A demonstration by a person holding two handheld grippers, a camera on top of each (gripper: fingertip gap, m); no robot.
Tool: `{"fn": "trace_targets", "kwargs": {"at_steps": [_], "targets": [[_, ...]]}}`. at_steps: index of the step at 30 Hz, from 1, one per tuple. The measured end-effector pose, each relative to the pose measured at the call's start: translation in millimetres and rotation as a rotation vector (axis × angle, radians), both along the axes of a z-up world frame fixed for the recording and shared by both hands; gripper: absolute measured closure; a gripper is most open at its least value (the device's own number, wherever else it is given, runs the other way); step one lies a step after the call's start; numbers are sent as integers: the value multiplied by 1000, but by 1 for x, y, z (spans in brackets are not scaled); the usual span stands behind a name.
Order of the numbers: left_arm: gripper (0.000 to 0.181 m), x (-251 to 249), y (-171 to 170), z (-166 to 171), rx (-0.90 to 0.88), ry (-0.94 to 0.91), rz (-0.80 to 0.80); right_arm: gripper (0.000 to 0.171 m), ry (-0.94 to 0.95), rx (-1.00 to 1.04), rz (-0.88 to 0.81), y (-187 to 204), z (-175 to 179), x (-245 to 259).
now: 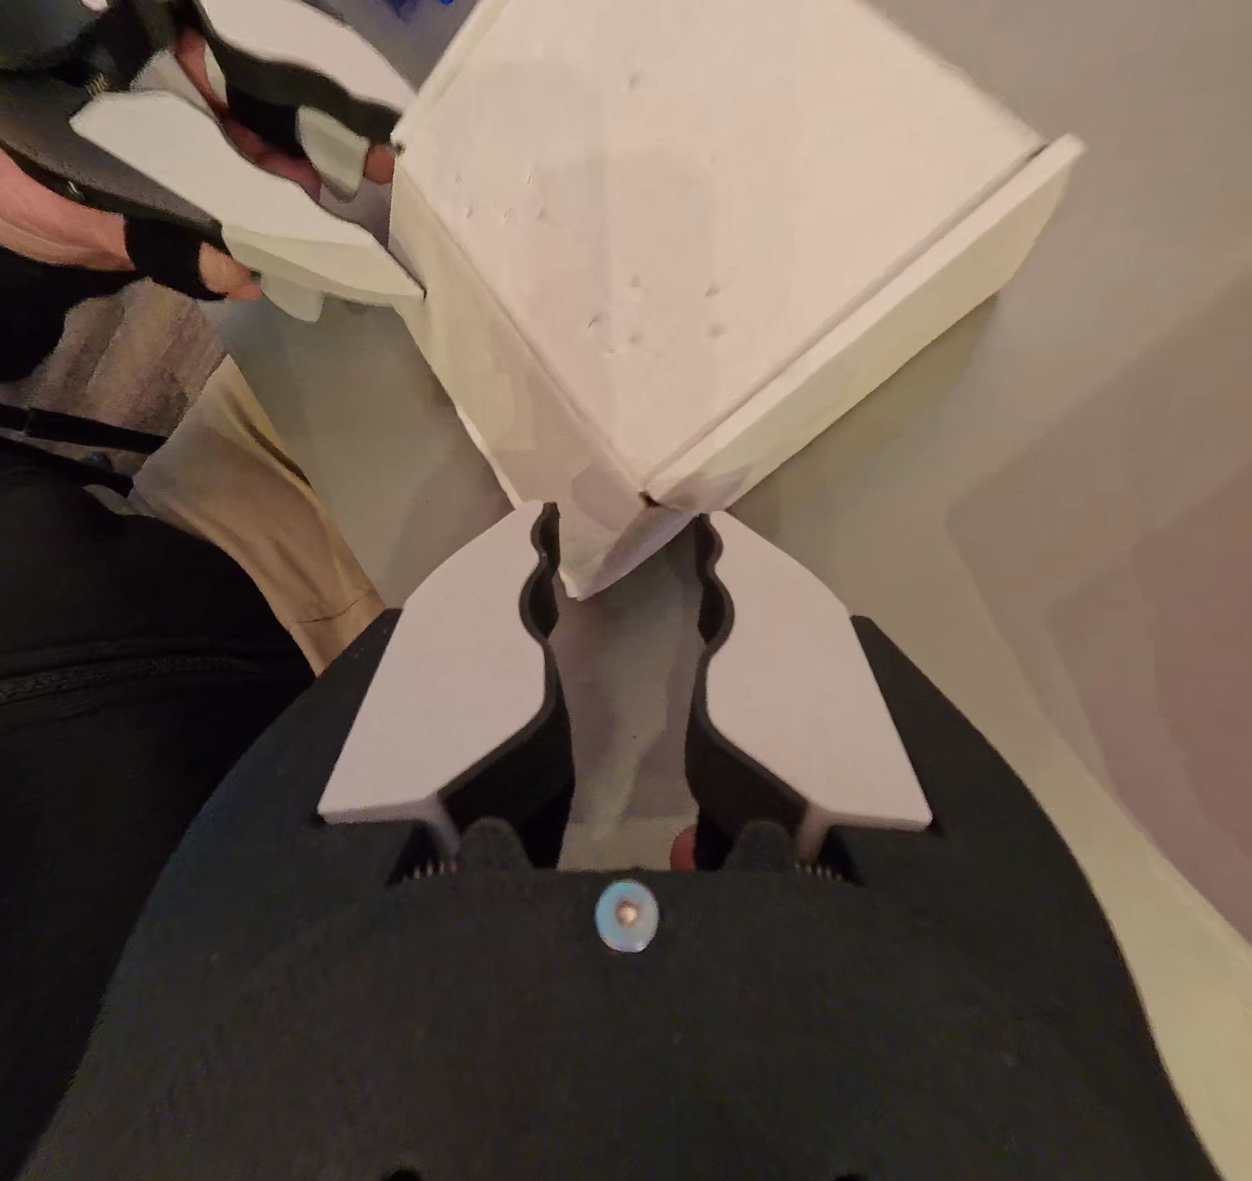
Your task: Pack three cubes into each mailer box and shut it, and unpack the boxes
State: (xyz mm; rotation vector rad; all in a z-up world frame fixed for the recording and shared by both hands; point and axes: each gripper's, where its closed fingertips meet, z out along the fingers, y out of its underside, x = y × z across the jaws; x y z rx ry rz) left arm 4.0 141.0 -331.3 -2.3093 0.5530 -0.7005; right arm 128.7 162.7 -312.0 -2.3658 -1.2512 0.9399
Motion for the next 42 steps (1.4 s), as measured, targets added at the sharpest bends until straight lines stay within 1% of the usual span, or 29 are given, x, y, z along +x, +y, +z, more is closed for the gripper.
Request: {"fn": "trace_targets", "kwargs": {"at_steps": [1,4,6,8,10,11,14,16,21,29,32,35,39,42], "targets": [[128,0,0,0,1,2,-1,132,15,4,-15,6,6,0],[129,1,0,0,-3,-3,-5,125,-15,69,-23,22,13,-4],[129,1,-1,0,-1,1,-10,122,-81,188,2,32,16,-13],[129,1,-1,0,-3,-2,-10,122,-117,318,56,38,26,-28],[129,1,-1,0,-4,-1,-12,123,-89,379,134,37,36,-51],[129,1,-1,0,-5,-2,-12,123,-100,388,172,36,35,-60],[130,1,-3,0,-15,-12,-17,125,-197,373,254,37,11,-69],[131,1,-5,0,-26,-29,-10,126,-222,388,256,39,4,-70],[129,2,-11,2,-58,-67,-2,131,-212,381,228,42,3,-69],[124,8,-11,0,-41,-91,39,132,-199,378,218,42,3,-69],[119,10,-10,3,-64,-155,77,132,-196,380,217,42,2,-69],[119,11,-12,4,-75,-167,82,132,-195,378,216,42,2,-69],[117,15,-18,4,-82,-168,75,132,-190,378,213,42,2,-69],[113,10,-20,4,-29,-113,99,132,-189,378,212,42,2,-69]]}}
